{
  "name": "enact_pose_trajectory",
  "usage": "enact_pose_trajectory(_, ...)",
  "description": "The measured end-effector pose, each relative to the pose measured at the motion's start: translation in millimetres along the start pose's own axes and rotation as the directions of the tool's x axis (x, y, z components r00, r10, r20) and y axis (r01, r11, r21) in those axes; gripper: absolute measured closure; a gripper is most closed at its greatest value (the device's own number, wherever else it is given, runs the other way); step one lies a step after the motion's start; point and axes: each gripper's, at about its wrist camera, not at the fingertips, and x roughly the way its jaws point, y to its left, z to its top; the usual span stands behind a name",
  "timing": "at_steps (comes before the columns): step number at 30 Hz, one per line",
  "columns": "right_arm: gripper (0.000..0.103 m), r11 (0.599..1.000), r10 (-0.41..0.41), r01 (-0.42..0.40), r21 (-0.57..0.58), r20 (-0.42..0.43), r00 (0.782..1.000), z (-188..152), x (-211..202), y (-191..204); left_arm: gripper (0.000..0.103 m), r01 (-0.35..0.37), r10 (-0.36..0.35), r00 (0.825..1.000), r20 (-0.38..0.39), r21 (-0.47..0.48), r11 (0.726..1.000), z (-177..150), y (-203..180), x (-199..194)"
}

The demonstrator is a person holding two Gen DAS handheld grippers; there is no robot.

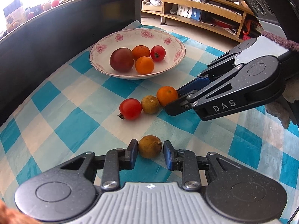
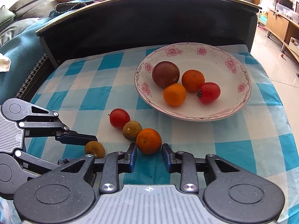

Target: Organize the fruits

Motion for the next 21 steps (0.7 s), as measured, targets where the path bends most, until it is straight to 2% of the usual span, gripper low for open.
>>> enact_pose_trajectory(5,0.078,1.000,0.003,-0.003,0.005,0.002,1.000,0.1,-0.3,-1.4,0.067,-0.004,0.004,1.000,-0.006,0.002,1.000,2.0,-0.8,0.7)
enact_pose_trajectory(9,0.084,1.000,-0.006,0.006,0.009,0.004,1.000,1.1,-0.1,-2.5,0.067,-0.002,0.002,1.000,-0.004,0.003,1.000,3.1,-0.6,0.5)
enact_pose_trajectory(12,0.084,1.000,-0.005,0.005,0.014,0.002,1.000,1.6,-0.3,-3.5,0.067,-0.001,0.001,1.000,-0.005,-0.009,1.000,2.1,1.8,0.5)
enact_pose_trajectory(15,0.079,1.000,-0.018,0.018,0.012,0.013,1.000,1.4,-1.1,-3.0,0.067,0.000,0.000,1.000,-0.005,-0.015,1.000,1.3,3.5,0.3)
enact_pose_trajectory(17,0.068,1.000,-0.024,0.023,0.011,0.023,0.999,2.2,-1.5,-3.0,0.067,0.004,-0.004,1.000,-0.005,-0.022,1.000,1.2,4.1,0.2)
enact_pose_trajectory(21,0.064,0.999,-0.037,0.037,-0.009,0.045,0.998,3.4,-0.7,-1.5,0.067,0.005,-0.005,1.000,-0.004,-0.024,1.000,1.1,4.6,0.2)
